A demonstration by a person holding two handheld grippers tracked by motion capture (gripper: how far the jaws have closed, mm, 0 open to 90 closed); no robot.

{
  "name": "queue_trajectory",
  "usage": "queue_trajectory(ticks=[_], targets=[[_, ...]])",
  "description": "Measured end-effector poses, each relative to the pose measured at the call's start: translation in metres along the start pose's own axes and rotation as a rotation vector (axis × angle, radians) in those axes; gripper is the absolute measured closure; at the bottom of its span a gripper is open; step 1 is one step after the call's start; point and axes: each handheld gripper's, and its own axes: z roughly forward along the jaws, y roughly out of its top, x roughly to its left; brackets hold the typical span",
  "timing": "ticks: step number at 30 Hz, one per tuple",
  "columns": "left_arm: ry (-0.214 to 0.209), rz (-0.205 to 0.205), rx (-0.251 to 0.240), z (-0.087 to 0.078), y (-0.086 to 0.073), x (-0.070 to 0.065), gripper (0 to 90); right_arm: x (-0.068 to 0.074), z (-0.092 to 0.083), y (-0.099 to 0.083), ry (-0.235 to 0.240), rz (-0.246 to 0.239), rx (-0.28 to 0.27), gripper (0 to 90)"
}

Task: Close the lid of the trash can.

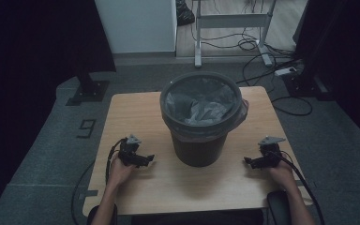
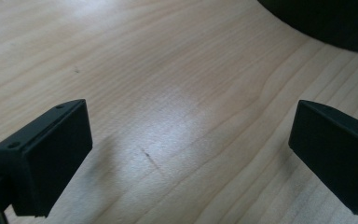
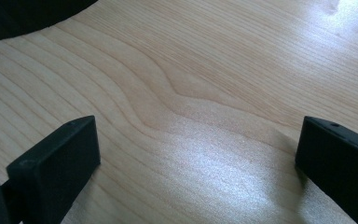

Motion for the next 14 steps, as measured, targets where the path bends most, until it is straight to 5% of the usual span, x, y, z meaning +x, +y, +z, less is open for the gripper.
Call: queue_trajectory(ticks=[5, 14], targets=[[0.0, 0.037, 0.031, 0.011, -0.005, -0.006, 0.0, 0.0, 0.0, 0.0, 0.0, 0.0, 0.0, 0.0], [0.006, 0.031, 0.031, 0.012, -0.004, -0.008, 0.0, 0.0, 0.0, 0.0, 0.0, -0.001, 0.0, 0.0]])
